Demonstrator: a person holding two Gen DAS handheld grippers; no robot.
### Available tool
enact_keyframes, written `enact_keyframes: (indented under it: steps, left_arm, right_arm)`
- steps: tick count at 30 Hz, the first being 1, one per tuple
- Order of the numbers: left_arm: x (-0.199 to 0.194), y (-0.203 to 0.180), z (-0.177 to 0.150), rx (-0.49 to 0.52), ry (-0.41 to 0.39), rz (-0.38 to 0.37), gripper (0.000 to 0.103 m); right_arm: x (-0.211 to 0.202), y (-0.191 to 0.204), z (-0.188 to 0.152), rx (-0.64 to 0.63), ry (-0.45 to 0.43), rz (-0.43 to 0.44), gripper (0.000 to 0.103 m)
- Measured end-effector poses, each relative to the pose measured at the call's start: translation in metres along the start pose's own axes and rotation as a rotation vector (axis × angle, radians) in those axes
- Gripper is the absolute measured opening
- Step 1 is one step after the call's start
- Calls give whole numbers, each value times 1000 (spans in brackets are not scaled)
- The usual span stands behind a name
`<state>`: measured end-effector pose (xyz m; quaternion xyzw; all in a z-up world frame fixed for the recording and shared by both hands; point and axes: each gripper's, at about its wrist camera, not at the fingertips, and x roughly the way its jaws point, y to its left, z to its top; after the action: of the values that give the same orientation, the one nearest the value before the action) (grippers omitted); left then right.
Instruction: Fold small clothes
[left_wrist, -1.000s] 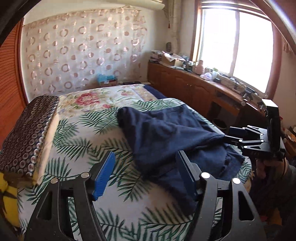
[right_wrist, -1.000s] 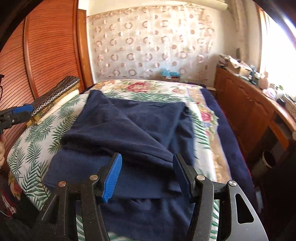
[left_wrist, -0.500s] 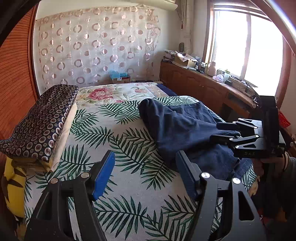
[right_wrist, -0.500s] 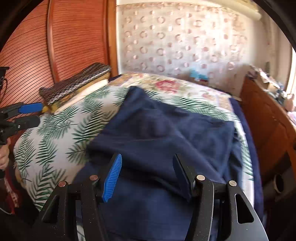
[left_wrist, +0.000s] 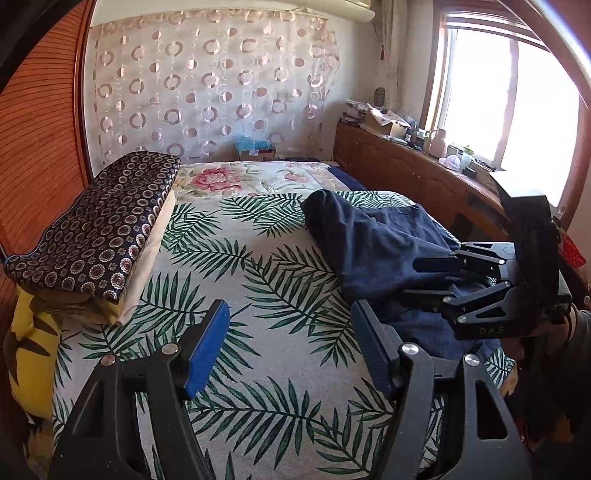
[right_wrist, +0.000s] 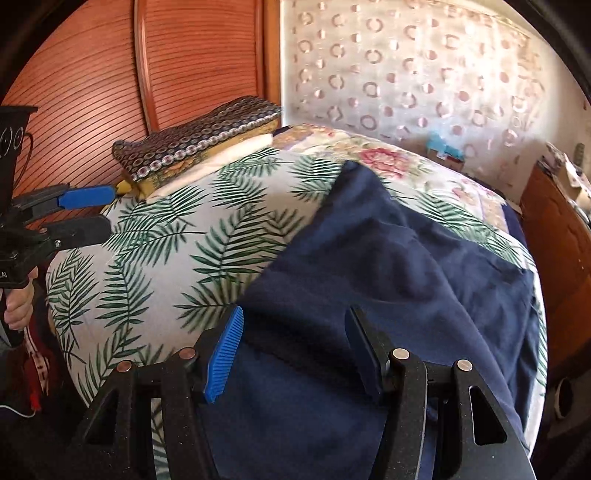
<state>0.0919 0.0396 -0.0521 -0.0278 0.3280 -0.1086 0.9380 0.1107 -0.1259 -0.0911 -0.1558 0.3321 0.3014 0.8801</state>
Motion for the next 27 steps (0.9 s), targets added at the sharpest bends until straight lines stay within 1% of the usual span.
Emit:
enact_keyframes:
  steps: [5,8,16,18,20,21,22,24,25,27]
  left_arm:
    - [-3,5,-1,-14,-15,0,69]
    - [-4,7,-2,-15,-17,0,69]
    - [-2,6,-4,-10,-10,-10,69]
    - [-1,6,-4,-10,-7,-13,69]
    - [1,5,-5,-11,-3,-17,69]
    - [2,4,-6,-11,-1,-19,69]
    - [2,4,-6,-10,1,-21,69]
    - [3,2,-7,-7,6,-24,69]
    - [4,0,-7,-3,8,-26,69]
    - [5,-1,-8,-4,11,-32,69]
  right_arm:
    - [17,8,6,-52,58,38,59]
    - [27,8,12,-73,82,42,59]
    - [46,7,18,-90,125,16,59]
    - [46,6,18,-88,125,18,59]
    - [45,6,19,-77,115,21,52]
    - [44,6,20,-72,110,26,45]
    - [42,4,19,-69,101,31,33]
    - [40,2,19,-61,87,34,18]
    - [39,0,19,-55,85,40,12]
    - [36,-3,19,-51,79,46,7]
